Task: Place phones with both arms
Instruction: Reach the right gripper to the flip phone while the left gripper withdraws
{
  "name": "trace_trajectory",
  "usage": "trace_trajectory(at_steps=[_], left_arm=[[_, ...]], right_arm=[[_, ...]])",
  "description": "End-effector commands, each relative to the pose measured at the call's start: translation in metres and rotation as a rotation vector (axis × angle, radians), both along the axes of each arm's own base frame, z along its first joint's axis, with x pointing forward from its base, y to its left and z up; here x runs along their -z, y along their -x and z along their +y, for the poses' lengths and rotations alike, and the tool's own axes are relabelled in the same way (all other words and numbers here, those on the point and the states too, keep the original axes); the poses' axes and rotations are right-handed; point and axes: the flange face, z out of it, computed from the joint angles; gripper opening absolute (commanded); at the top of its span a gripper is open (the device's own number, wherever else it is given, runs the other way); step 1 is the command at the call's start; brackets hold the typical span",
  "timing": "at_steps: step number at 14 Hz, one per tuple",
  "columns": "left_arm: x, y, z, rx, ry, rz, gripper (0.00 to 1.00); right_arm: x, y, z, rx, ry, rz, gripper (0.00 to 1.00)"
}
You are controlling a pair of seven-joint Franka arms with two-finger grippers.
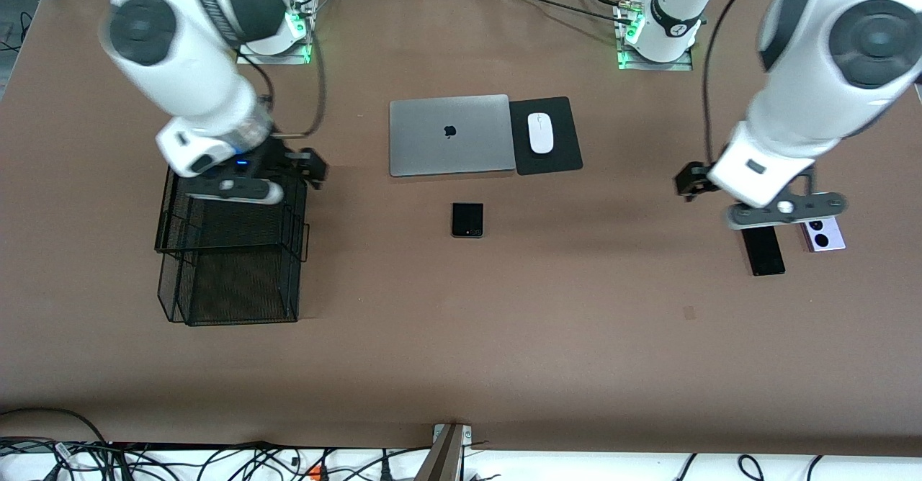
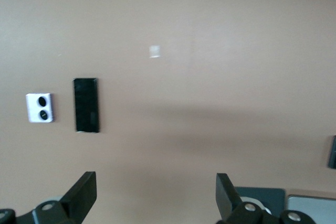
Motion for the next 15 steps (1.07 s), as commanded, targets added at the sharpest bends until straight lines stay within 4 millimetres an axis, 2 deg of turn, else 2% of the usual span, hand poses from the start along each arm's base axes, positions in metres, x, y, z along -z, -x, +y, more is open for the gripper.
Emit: trace_trajectory(at_steps=[1, 2, 3, 6, 8, 9, 12, 15], left_arm=[[0.001, -0.003, 0.049, 0.057, 0.037, 0.053, 1.0], [0.002, -0.006, 0.068, 0.099, 0.079, 0.066, 1.0], [0.004, -0.006, 0.077, 0.127, 0.106, 0.075, 1.0], [0.002, -0.005, 0.081, 0.129, 0.098, 0.08, 1.0], [0.003, -0.004, 0.091, 0.115, 0.099, 0.095, 1.0], [0.002, -0.004, 0.09, 0.115, 0.099, 0.093, 1.0], [0.003, -0.002, 0.094, 0.109, 0.097, 0.107, 1.0], [0.003, -0.002, 0.094, 0.108, 0.094, 0.108, 1.0]], right_arm=[[0.031, 0.013, 0.069, 0.016, 0.012, -0.046, 1.0], [0.046, 0.02, 0.096, 0.004, 0.017, -0.049, 1.0], [0.06, 0.028, 0.125, 0.007, 0.015, -0.04, 1.0], [0.103, 0.051, 0.204, -0.046, 0.042, -0.061, 1.0], [0.128, 0.066, 0.244, -0.056, 0.043, -0.061, 1.0], [0.138, 0.074, 0.257, -0.07, 0.044, -0.058, 1.0], [0.168, 0.091, 0.276, -0.111, 0.052, -0.032, 1.0], [0.207, 0.099, 0.282, -0.166, 0.1, -0.037, 1.0]])
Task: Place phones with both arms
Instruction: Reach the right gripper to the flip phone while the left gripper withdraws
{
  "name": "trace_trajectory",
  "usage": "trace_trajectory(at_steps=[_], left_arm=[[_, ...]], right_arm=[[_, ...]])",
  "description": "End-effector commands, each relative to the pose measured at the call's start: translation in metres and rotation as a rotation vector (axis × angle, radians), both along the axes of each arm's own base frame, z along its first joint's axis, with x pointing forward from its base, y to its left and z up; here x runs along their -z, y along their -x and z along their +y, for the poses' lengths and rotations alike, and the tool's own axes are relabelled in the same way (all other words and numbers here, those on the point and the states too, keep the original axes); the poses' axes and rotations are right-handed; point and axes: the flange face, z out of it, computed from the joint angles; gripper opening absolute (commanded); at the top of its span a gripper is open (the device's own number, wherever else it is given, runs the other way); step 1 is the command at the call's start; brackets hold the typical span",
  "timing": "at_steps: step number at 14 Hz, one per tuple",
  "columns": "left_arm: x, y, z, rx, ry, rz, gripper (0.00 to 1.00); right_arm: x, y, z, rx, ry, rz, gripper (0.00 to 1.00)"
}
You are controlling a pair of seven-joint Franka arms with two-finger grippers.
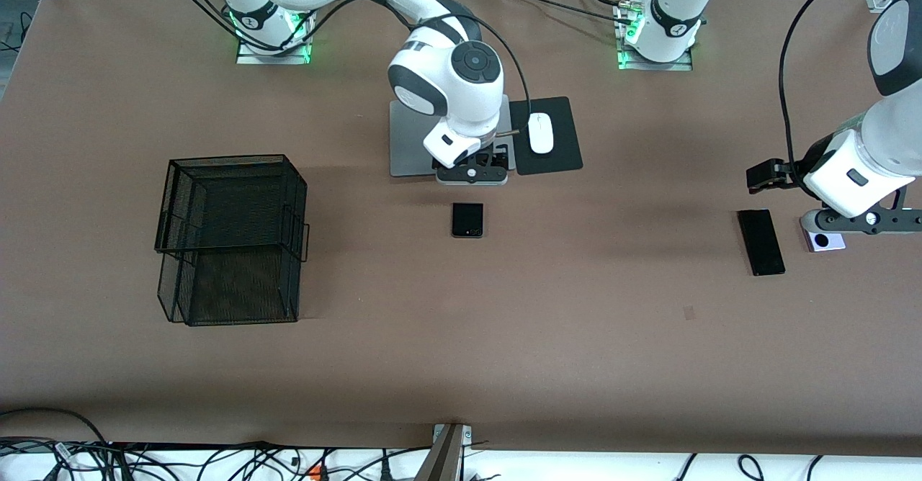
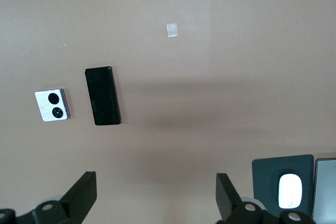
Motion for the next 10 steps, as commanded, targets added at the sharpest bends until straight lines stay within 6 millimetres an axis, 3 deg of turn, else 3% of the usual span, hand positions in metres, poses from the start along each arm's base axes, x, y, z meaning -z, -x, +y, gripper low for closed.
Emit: trace_trajectory(at_steps=[1, 5, 10], left_arm=[[-0.004, 0.004, 0.001, 0.018, 0.009, 0.008, 1.0], [-0.004, 0.003, 0.001, 0.017, 0.009, 0.009, 1.0], [-0.003, 0.003, 0.001, 0.015, 0.008, 0.011, 1.0]], right_arm=[[0.027, -0.002, 0.006, -0.022, 0.016, -0.01, 1.0], [0.062, -0.015, 0.002, -0.019, -0.04, -0.016, 1.0], [0.093, -0.029, -0.006, -0.036, -0.051, -0.053, 1.0]])
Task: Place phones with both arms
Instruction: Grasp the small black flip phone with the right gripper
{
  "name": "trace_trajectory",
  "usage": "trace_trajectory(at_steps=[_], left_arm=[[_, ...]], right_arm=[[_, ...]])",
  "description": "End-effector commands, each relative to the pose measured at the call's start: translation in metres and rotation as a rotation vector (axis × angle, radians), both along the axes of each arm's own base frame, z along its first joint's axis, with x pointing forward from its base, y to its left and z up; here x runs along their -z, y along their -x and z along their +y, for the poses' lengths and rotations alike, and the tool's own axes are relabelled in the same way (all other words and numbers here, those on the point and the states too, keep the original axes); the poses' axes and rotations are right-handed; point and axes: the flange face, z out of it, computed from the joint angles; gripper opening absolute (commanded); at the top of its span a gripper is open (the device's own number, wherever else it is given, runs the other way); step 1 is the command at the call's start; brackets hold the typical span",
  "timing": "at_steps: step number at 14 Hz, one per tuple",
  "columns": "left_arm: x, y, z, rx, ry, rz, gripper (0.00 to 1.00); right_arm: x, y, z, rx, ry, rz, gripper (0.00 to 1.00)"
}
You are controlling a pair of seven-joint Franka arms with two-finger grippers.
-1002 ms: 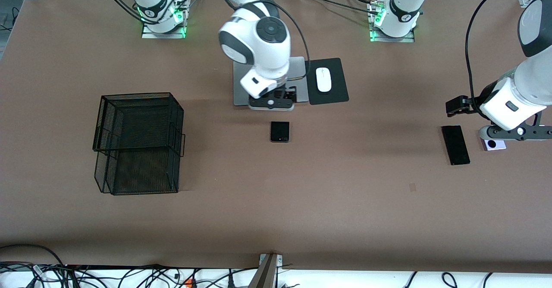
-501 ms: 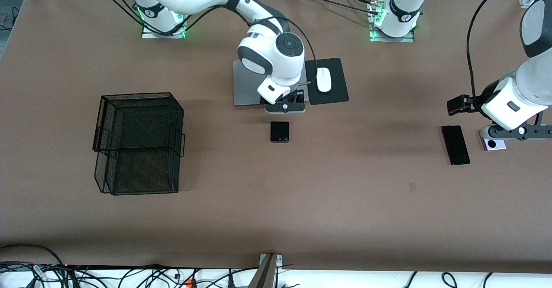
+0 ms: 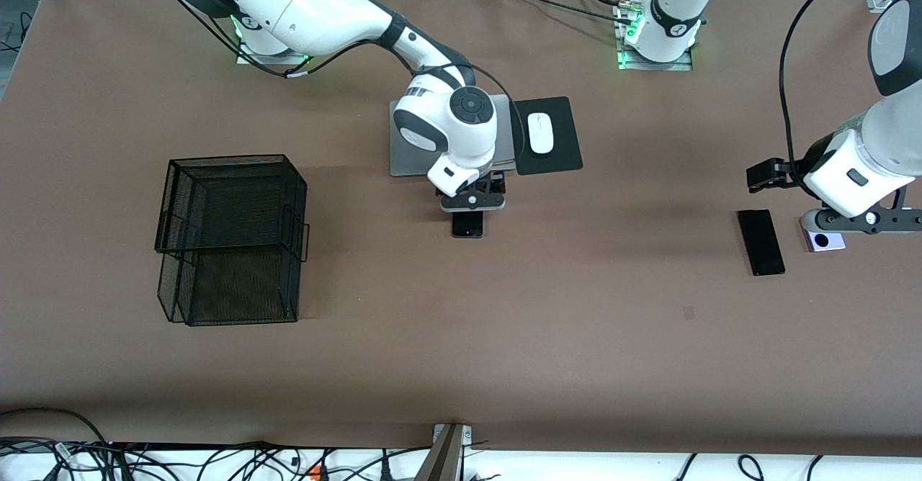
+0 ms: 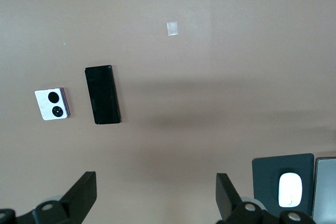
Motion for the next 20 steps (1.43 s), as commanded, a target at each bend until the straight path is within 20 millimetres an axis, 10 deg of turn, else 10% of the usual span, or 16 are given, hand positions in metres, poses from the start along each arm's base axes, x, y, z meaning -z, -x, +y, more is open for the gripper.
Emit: trace_trajectory(at_steps=[1, 18, 20], left_arm=[[-0.004, 0.003, 0.002, 0.015, 0.008, 0.007, 1.0], [-0.004, 0.003, 0.001, 0.013, 0.011, 0.007, 1.0], [-0.004, 0.003, 0.001, 0.013, 0.011, 0.007, 1.0]], right_arm=[[0.011, -0.007, 0.002, -0.015, -0.014, -0.027, 1.0], [0.056, -0.012, -0.004, -0.012, -0.043, -0.029, 1.0], [0.056, -0.013, -0.005, -0.012, -0.041, -0.028, 0.69]])
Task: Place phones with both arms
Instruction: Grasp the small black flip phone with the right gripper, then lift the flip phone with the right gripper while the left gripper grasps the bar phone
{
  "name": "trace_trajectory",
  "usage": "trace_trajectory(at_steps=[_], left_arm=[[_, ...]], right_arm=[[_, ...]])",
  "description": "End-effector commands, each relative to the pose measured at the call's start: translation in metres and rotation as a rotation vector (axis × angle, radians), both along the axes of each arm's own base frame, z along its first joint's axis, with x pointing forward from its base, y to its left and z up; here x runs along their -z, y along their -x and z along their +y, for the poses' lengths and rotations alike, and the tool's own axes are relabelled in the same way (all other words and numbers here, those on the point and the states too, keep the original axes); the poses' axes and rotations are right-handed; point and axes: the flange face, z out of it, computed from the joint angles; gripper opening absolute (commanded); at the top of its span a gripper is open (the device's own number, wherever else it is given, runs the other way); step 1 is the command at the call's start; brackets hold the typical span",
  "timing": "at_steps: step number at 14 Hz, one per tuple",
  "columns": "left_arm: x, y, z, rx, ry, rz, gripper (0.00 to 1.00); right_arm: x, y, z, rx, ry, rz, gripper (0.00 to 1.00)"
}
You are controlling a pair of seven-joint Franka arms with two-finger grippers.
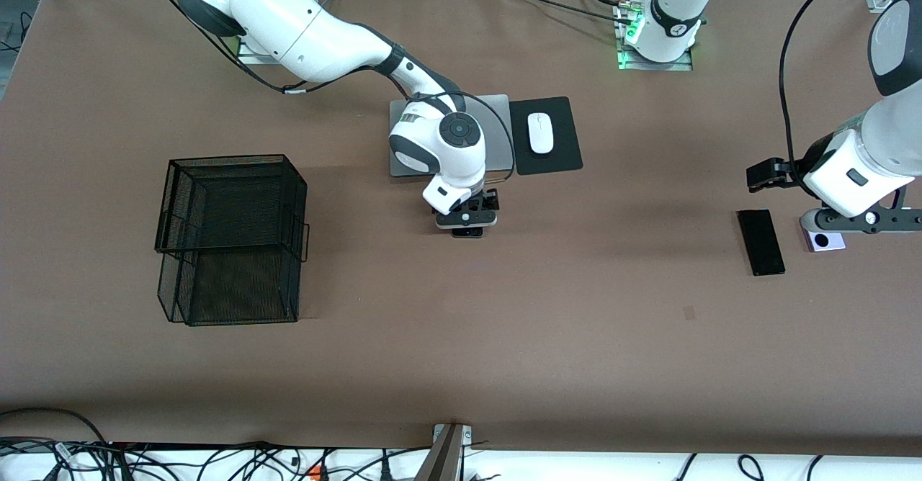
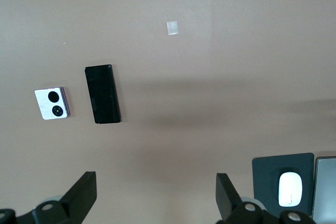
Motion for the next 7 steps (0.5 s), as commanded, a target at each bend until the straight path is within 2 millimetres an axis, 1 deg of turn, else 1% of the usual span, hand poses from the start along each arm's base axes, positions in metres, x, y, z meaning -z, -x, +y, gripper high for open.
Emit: trace_trajectory(at_steps=[1, 2, 3, 7], left_arm=[[-0.0037, 0.0028, 0.0014, 0.013, 0.011, 0.006, 1.0], [-0.0037, 0.0028, 0.0014, 0.013, 0.011, 0.006, 1.0], [-0.0036, 0.003, 0.0014, 0.013, 0.011, 0.007, 1.0], [-0.0028, 0.0033, 0.0012, 0.013, 0.013, 0.01, 1.0]], right_arm=[[0.0046, -0.0026, 0.0042, -0.007, -0.009, -0.012, 0.42], [0.0031, -0.0033, 0.0043, -0.011, -0.009, -0.014, 0.13], [0.0015, -0.0045, 0.0033, -0.009, -0.006, -0.015, 0.0], [-0.0034, -0.007, 0.0026, -0.005, -0.005, -0.02, 0.0]])
